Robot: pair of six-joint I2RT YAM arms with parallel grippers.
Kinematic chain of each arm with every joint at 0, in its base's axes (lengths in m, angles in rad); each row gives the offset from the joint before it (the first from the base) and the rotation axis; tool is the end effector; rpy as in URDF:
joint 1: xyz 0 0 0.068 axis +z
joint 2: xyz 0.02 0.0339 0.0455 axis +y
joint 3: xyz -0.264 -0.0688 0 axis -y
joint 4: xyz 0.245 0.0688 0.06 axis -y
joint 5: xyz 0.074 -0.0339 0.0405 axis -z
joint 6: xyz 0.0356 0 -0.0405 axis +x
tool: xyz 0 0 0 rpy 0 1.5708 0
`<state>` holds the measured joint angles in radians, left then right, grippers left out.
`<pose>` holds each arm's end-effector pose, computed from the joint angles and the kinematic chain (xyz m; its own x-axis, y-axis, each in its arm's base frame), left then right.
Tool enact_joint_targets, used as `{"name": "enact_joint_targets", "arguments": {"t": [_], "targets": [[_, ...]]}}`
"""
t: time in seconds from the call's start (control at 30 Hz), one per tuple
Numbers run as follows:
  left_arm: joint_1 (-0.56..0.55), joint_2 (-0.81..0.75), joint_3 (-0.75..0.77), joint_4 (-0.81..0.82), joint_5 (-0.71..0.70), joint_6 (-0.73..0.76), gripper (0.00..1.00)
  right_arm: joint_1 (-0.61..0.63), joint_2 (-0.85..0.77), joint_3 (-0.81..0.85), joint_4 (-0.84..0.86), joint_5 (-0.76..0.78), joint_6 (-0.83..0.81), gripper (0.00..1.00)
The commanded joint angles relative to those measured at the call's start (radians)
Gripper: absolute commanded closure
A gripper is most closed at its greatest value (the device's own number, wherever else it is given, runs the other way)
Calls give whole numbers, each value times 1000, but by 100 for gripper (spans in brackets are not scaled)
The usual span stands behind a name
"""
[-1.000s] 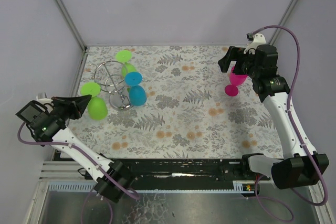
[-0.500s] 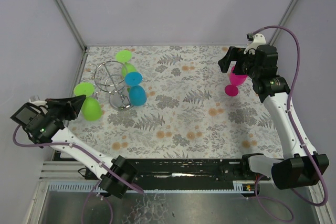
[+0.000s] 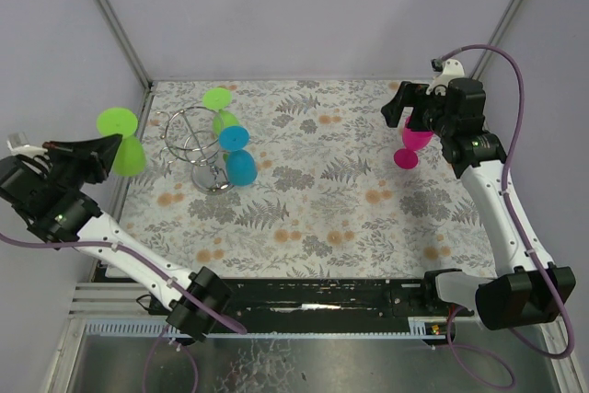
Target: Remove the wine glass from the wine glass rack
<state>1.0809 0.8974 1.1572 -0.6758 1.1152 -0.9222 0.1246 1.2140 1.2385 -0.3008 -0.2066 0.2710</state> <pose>0.1029 0.1250 0.4046 -0.1135 -0.9580 -0.2634 -0.1526 0.2787 -0.9482 0.2729 0.0415 0.3972 -0.3458 0.2207 -0.9120 -0.2334 0.9211 0.3115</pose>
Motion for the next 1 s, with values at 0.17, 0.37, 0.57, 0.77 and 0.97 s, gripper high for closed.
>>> {"name": "enact_joint_targets", "arguments": {"t": [0.17,0.37,0.57,0.77,0.97], "targets": [[-66,49,214,490,73,-155,100,14,31,67,29,-34,7,1],[-315,125,358,516,-69,-1,100,13,90,173,-16,-93,45,1],[-575,244,454,516,-170,79,100,13,119,234,-54,-117,57,1],[-803,312,476,479,-234,185,100,12,136,304,-120,-83,80,1],[-1062,423,633,294,-291,438,100,12,175,419,-231,-67,112,1]]}}
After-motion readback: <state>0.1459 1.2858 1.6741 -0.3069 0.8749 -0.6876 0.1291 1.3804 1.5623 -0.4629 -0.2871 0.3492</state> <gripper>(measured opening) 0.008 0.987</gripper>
